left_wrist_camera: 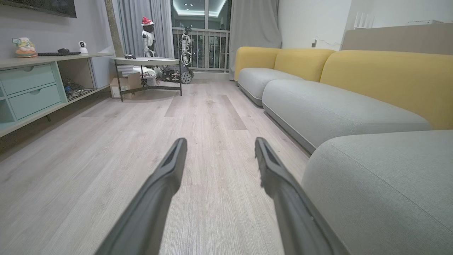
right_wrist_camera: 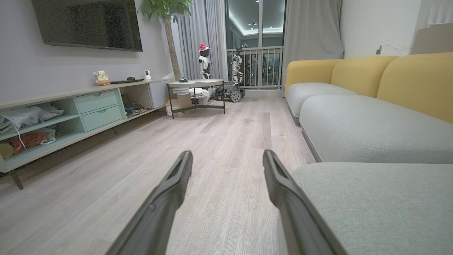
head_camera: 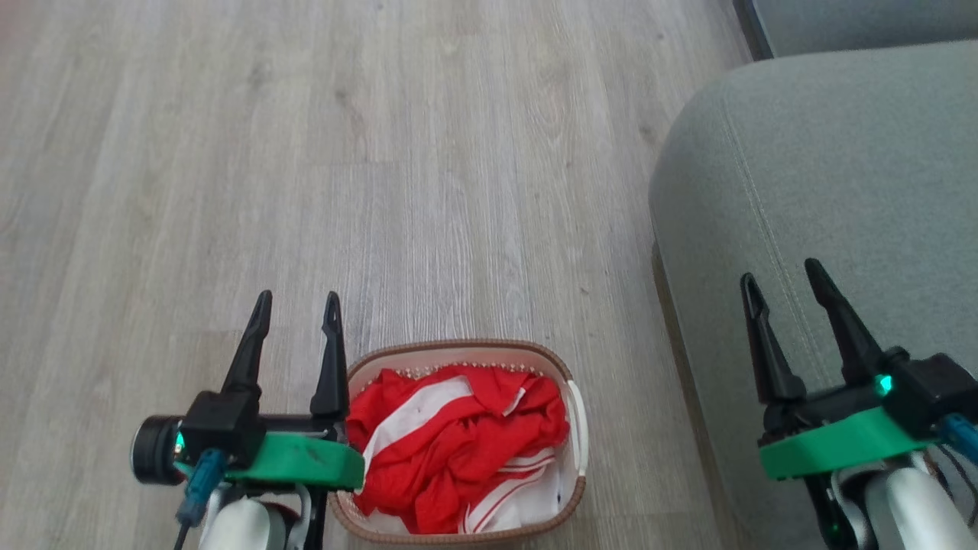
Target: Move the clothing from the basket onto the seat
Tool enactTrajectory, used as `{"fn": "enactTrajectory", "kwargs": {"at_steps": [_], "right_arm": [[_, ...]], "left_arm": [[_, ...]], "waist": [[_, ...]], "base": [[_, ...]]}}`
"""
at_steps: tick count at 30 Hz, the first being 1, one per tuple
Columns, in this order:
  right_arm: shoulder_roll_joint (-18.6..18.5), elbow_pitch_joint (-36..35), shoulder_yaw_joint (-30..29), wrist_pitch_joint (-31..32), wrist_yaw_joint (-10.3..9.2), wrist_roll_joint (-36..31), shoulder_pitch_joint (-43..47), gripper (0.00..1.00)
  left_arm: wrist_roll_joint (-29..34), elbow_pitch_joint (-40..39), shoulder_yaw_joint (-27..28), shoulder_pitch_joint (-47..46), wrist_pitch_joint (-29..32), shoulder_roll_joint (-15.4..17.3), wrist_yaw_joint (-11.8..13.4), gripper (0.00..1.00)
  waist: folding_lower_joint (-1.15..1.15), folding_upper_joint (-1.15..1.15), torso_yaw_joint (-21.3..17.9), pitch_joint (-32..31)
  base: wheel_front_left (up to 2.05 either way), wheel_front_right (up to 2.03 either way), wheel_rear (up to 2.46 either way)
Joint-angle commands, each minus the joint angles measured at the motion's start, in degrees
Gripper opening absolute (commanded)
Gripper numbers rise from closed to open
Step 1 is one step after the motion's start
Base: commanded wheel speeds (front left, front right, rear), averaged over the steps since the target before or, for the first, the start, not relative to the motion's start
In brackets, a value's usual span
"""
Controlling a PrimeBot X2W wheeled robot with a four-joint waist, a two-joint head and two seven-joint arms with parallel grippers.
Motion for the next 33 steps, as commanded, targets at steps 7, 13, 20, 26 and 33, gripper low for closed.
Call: {"fn": "enactTrajectory", "kwargs": {"at_steps": [7,13,20,26,33], "right_arm": [[-1.5,-3.1,-0.4,-0.5,-0.01,1.3,-4.4,1.00],[-2.2,-4.1,-1.5,-0.5,-0.01,2.1,-6.5,1.00],[-3.4,-5.3,-2.2,-0.5,-0.01,3.3,-9.6,1.00],[-4.2,-6.5,-2.9,-0.5,-0.01,4.5,-12.7,1.00],[-5.1,-8.6,-4.7,-0.5,-0.01,6.3,-16.5,1.00]], "left_arm": [[-0.2,-2.1,1.0,-4.7,-0.5,0.5,1.2,1.00],[-0.4,-1.4,-0.2,-7.0,-0.5,0.5,2.0,1.00],[-0.6,2.5,-1.8,-10.7,-0.5,0.5,2.0,1.00],[-2.0,9.5,-2.9,-14.4,-0.5,0.5,1.0,1.00],[-5.7,23.3,-5.1,-21.2,-0.5,0.5,-0.1,1.00]], "waist": [[0.00,0.00,-1.7,4.0],[0.00,0.00,-3.1,7.7],[0.00,0.00,-5.1,12.8],[0.00,0.00,-6.8,17.2],[0.00,0.00,-7.7,23.7]], "base": [[0.00,0.00,0.00],[0.00,0.00,0.00],[0.00,0.00,0.00],[0.00,0.00,0.00],[0.00,0.00,0.00]]}}
